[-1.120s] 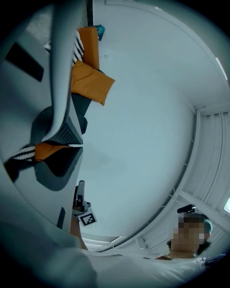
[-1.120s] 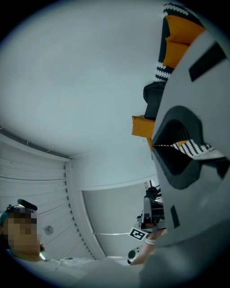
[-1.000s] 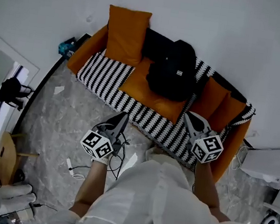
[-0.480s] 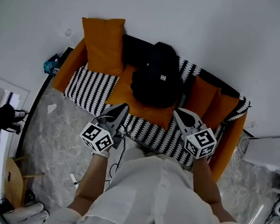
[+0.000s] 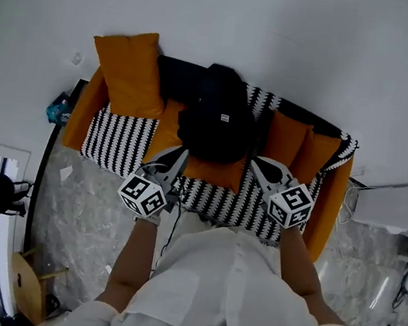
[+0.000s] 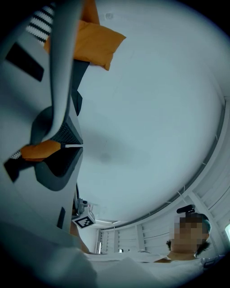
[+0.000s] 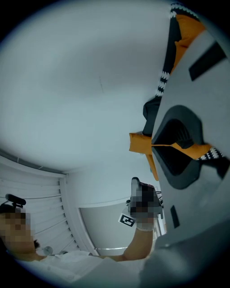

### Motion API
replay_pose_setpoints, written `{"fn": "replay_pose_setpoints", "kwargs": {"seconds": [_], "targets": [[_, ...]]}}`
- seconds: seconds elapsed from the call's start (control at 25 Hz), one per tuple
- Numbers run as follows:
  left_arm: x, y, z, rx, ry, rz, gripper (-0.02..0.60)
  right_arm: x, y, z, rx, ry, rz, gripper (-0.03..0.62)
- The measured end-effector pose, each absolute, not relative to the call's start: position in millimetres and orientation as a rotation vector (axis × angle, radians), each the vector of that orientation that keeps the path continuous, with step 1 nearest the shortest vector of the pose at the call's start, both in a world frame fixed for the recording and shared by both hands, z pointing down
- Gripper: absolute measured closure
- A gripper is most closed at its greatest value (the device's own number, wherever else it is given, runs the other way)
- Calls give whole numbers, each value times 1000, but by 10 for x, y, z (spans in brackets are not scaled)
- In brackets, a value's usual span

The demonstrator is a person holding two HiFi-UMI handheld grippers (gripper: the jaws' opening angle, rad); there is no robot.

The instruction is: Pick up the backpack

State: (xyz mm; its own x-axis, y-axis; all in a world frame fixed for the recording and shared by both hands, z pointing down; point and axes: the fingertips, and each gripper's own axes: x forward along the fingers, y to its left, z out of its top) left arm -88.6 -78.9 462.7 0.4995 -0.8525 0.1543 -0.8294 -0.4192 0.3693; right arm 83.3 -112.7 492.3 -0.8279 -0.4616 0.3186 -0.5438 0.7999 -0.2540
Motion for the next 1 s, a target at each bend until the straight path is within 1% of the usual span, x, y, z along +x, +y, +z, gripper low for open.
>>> {"fn": "replay_pose_setpoints", "kwargs": {"seconds": [0.52,0.56,0.6,0.64,0.72,0.84,1.0], "targets": [[-1364,-1773,4974,2362,-1239,14,543,307,-2094,5323,882,-2648,565,570],[-1409,-1845,5008,2359,-1232,17,543,260,-2176,5368,888,-2635,569,556],[-1450,-1915,5046,2354,-1226,21,543,217,-2257,5415,895,-2621,572,510],[-1486,-1983,5085,2349,-1220,26,543,179,-2336,5460,902,-2608,573,487],[-1549,-2120,5167,2339,-1209,32,543,112,-2495,5551,918,-2586,573,481],[-1622,-2315,5288,2328,-1194,39,543,20,-2733,5717,934,-2551,583,439],[-1667,-2512,5420,2323,-1173,51,543,-81,-3022,5975,940,-2494,596,403]]}}
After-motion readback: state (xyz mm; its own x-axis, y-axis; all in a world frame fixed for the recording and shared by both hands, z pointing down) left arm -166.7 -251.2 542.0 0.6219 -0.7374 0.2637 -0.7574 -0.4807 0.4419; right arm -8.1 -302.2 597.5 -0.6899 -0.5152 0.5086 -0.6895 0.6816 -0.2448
